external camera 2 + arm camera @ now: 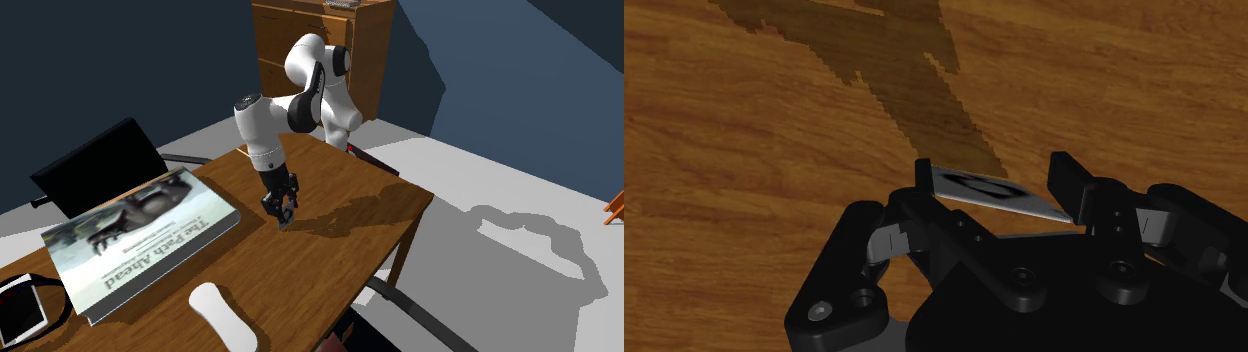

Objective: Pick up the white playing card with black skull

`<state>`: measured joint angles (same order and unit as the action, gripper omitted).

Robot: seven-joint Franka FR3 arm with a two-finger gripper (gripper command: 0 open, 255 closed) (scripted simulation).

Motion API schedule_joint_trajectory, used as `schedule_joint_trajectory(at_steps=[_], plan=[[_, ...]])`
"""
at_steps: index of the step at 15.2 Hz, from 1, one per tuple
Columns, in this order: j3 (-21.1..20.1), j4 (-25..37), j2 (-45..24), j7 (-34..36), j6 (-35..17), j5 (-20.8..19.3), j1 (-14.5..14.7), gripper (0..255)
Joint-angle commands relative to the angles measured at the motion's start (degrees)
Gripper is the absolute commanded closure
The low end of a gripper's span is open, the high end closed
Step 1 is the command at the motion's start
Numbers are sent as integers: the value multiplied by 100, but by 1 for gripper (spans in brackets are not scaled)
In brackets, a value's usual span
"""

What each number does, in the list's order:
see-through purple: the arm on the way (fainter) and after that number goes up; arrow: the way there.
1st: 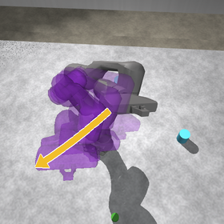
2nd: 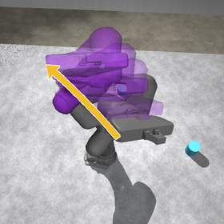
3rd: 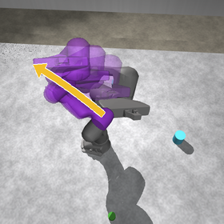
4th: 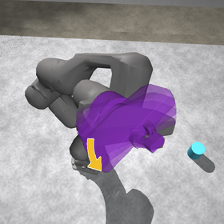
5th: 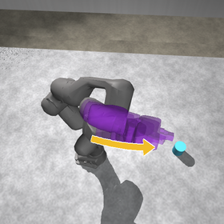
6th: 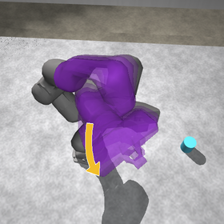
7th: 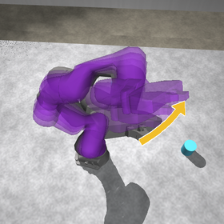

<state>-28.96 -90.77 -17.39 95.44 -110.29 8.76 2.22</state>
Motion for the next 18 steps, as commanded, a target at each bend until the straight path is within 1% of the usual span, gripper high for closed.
schedule_joint_trajectory(at_steps=[1,16,18], plan=[[0,-24,16,-7,-3,9,-7,255],[-26,1180,-26,265,1127,-70,65,255],[-26,1195,-28,268,1139,-72,67,255]])
